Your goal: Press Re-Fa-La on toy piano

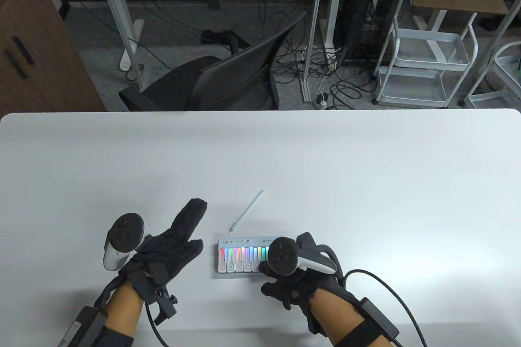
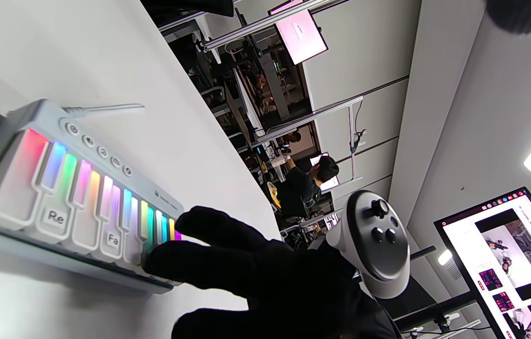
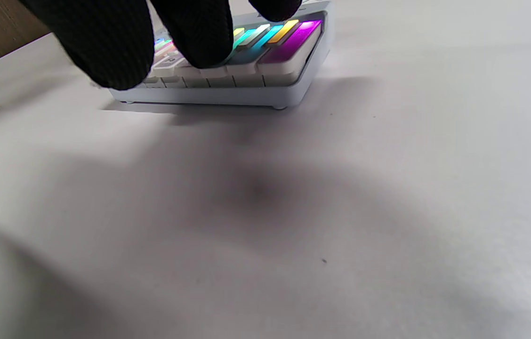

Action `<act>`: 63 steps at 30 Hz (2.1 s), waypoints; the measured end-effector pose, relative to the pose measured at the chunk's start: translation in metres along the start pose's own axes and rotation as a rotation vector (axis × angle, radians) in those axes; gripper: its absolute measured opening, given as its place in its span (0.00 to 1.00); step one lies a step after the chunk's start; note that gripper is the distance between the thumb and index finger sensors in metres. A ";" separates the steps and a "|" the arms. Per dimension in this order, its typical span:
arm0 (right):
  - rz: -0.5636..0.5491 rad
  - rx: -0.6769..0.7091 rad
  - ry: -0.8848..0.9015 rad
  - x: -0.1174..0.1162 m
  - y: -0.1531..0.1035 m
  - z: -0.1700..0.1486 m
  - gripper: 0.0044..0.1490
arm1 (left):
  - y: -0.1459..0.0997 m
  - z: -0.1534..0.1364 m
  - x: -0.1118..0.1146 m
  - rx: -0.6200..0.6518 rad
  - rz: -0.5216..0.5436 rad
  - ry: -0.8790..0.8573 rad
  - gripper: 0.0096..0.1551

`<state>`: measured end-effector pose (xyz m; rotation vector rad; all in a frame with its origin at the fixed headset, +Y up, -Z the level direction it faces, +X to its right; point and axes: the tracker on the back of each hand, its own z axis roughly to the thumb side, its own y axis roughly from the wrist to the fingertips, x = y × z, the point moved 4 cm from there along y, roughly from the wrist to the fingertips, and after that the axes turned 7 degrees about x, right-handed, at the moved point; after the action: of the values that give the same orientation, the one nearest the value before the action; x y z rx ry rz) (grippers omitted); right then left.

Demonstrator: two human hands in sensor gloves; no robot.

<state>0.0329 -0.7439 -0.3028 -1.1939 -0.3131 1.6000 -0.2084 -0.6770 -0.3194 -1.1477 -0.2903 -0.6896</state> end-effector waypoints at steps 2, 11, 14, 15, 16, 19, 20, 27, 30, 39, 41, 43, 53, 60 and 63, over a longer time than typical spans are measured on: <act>0.001 0.000 -0.001 0.000 0.000 0.000 0.40 | 0.000 0.000 0.000 0.000 0.000 0.000 0.55; -0.015 0.008 0.007 0.002 -0.001 -0.002 0.41 | 0.000 0.000 0.000 -0.002 -0.001 0.000 0.55; -0.027 0.011 0.009 0.004 0.000 -0.002 0.42 | 0.000 -0.001 0.000 -0.004 -0.001 0.002 0.55; -0.030 0.012 0.012 0.005 0.000 -0.002 0.42 | 0.000 -0.001 0.000 -0.005 0.000 0.001 0.55; -0.031 0.012 0.014 0.005 0.000 -0.002 0.42 | 0.000 -0.001 0.000 -0.006 -0.001 0.001 0.55; -0.037 0.014 0.018 0.006 0.001 -0.003 0.43 | 0.000 -0.001 0.001 -0.009 -0.003 0.002 0.55; -0.039 0.014 0.018 0.006 0.001 -0.003 0.43 | 0.000 -0.001 0.001 -0.009 -0.002 0.001 0.55; -0.051 0.021 0.019 0.010 0.003 -0.002 0.44 | 0.000 -0.001 0.000 -0.009 -0.002 0.003 0.55; -0.055 0.026 0.022 0.011 0.004 -0.001 0.44 | 0.000 -0.001 0.000 -0.007 0.000 0.002 0.55; -0.064 0.037 0.023 0.017 0.009 0.003 0.45 | 0.000 -0.001 0.000 -0.010 0.001 0.002 0.55; -0.059 0.039 0.017 0.018 0.011 0.005 0.45 | 0.000 -0.002 0.000 -0.012 0.003 0.001 0.55; -0.058 0.043 0.012 0.019 0.014 0.007 0.45 | 0.000 -0.002 0.000 -0.012 0.002 0.002 0.55; -0.036 0.048 -0.010 0.022 0.026 0.016 0.45 | 0.000 -0.002 -0.001 -0.010 0.002 0.002 0.55; -0.026 0.051 -0.010 0.023 0.035 0.020 0.45 | 0.000 -0.002 -0.001 -0.011 0.001 0.001 0.55; -0.019 0.051 -0.013 0.024 0.039 0.022 0.45 | 0.000 -0.002 -0.001 -0.011 0.002 0.001 0.55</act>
<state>-0.0059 -0.7314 -0.3329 -1.1393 -0.2899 1.5906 -0.2092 -0.6785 -0.3202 -1.1579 -0.2854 -0.6908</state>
